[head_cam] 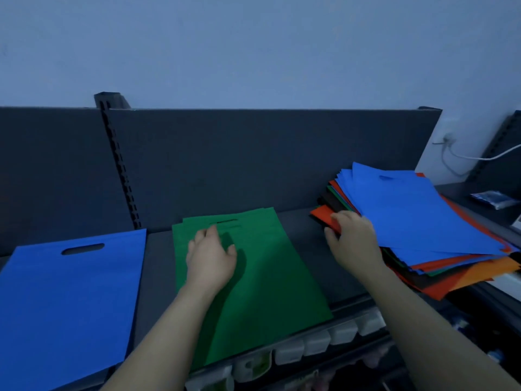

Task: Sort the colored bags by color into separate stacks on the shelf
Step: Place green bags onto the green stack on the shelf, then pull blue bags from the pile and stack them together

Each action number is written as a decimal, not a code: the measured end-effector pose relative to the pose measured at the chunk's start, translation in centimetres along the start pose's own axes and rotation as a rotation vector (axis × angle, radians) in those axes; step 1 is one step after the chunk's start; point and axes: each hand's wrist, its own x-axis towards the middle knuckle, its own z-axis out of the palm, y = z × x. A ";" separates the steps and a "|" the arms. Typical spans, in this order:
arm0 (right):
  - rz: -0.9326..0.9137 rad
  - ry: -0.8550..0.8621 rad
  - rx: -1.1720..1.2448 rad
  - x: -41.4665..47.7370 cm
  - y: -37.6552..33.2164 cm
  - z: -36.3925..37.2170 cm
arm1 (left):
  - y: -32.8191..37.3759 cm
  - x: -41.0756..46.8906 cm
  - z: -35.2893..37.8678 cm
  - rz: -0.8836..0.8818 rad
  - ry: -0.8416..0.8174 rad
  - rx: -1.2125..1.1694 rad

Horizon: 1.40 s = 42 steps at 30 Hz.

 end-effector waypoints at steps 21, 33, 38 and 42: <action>0.254 -0.434 -0.008 2.1 19.4 -5.0 | 19.4 2.5 16.3 0.056 -0.446 -0.595; 0.422 -0.374 0.053 2.3 22.2 -5.3 | 18.9 2.7 17.7 0.023 -0.386 -0.767; 0.449 -0.304 0.074 2.8 22.5 -6.0 | 18.5 3.2 17.1 -0.028 -0.347 -0.816; 0.506 -0.379 -0.177 2.8 23.7 -6.3 | 18.9 2.7 16.9 -0.047 -0.388 -0.837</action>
